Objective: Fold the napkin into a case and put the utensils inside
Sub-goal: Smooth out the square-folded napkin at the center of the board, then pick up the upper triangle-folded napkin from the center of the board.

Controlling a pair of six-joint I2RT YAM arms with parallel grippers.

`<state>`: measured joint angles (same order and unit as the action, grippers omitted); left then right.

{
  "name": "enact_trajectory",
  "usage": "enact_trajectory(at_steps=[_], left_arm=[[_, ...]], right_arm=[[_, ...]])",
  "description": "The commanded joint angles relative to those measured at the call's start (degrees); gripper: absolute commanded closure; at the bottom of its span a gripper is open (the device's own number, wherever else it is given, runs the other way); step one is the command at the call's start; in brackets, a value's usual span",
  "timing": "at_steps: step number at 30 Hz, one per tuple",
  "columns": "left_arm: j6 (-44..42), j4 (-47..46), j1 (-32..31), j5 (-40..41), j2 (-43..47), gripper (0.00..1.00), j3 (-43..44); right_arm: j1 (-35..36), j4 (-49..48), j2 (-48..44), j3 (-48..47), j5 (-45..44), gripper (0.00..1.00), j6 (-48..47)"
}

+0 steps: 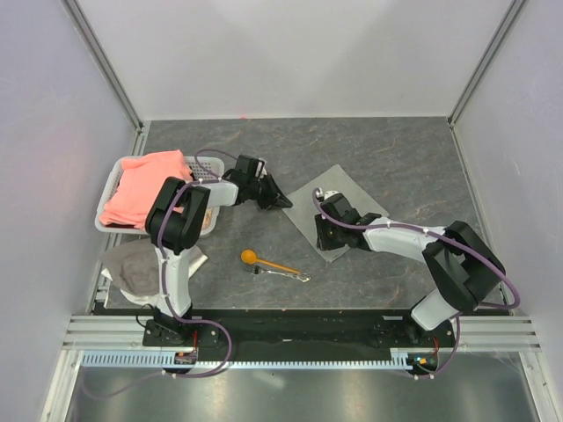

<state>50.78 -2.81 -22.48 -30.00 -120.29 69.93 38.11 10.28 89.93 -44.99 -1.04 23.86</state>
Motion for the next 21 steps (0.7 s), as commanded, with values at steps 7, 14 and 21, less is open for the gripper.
enact_trajectory(at_steps=[7,14,21], left_arm=[[-7.4,10.3,1.3,8.2,15.5,0.74,-2.0],[-6.9,10.5,1.2,5.1,25.4,0.71,-4.9],[-7.5,10.4,1.3,4.0,29.3,0.71,-9.6]], right_arm=[[5.6,12.3,-1.9,-7.3,-0.8,0.52,-1.0],[8.2,17.8,0.2,-9.8,-1.2,0.46,-6.0],[8.3,17.4,3.1,-11.5,-3.5,0.47,-9.6]])
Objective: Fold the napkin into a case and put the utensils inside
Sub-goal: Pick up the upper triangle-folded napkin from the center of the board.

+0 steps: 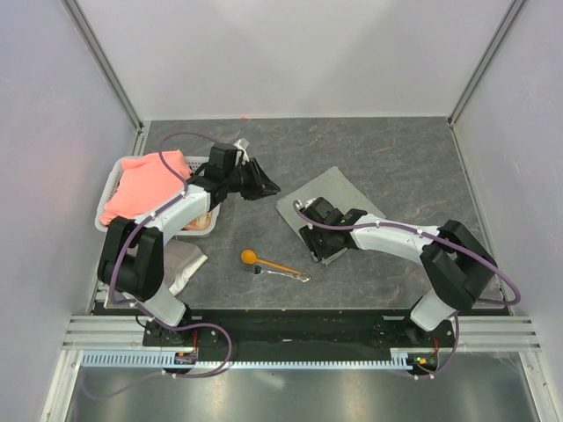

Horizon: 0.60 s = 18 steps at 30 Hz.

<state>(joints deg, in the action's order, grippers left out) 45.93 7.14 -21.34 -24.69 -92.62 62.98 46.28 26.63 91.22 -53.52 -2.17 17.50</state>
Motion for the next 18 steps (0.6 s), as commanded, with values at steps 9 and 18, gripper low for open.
enact_trajectory(at_steps=[9,18], left_arm=[[-2.9,0.0,0.4,-2.6,3.1,0.73,-5.7],[-1.9,-1.6,0.6,-2.9,5.2,0.68,-8.3]], right_arm=[[0.1,1.1,5.0,-1.2,-5.6,0.51,-3.6],[0.9,-0.3,8.5,-1.2,-9.3,0.85,-1.3]])
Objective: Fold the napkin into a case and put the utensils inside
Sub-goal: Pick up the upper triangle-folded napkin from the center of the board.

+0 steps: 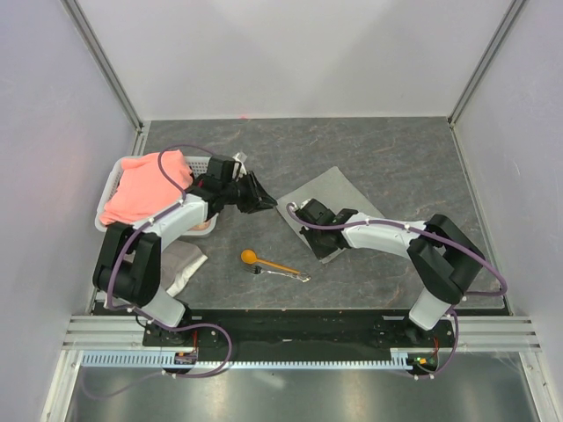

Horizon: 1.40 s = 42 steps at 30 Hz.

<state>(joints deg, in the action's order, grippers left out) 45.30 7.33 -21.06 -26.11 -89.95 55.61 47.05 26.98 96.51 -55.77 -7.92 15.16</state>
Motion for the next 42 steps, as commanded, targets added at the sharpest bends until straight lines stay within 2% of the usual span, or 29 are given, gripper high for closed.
enact_trajectory(at_steps=[1,2,3,6,11,24,29,34,37,40,41,42], left_arm=[[-1.2,-1.8,0.4,-1.6,2.4,0.64,-1.3],[-1.0,-2.1,0.3,-1.6,2.0,0.61,-1.6],[0.0,-3.4,0.3,-2.4,1.5,0.55,-2.0],[1.8,-5.6,0.4,-5.4,-2.4,0.46,-1.9],[7.5,-10.5,0.5,-8.3,-8.4,0.37,-0.6],[17.3,-10.7,0.6,-4.3,-15.4,0.32,2.3],[19.8,-11.1,0.5,-5.3,-19.6,0.34,3.8],[20.5,-11.3,0.5,-2.6,-20.9,0.38,4.5],[19.9,-11.6,0.5,-2.6,-23.3,0.45,6.5],[19.0,-11.5,0.8,-1.5,-24.3,0.56,7.1],[18.4,-11.0,1.0,-0.6,-24.1,0.63,7.0],[17.9,-10.4,1.0,0.1,-23.9,0.66,7.0]], right_arm=[[0.2,-0.9,2.1,0.6,-3.1,0.89,1.3],[0.3,-1.1,1.4,0.2,-2.5,0.92,2.1],[0.3,-1.3,-0.2,-0.1,-1.4,0.99,2.2],[0.2,-1.5,-2.8,-2.0,1.0,1.0,3.4],[0.1,-1.7,-4.9,-4.7,5.6,1.0,5.4],[-3.5,-2.6,-9.1,-4.8,12.0,1.0,8.1],[-4.5,-3.0,-9.8,-4.7,12.8,1.0,8.1],[-5.1,-3.9,-9.9,-4.4,14.5,1.0,8.2],[-5.1,-4.4,-9.3,-3.8,15.4,1.0,8.0],[-5.2,-4.9,-9.3,-2.9,15.7,1.0,8.0],[-5.1,-5.1,-9.6,-2.8,16.0,1.0,7.9],[-5.2,-5.3,-9.7,-2.5,16.2,1.0,7.8]])
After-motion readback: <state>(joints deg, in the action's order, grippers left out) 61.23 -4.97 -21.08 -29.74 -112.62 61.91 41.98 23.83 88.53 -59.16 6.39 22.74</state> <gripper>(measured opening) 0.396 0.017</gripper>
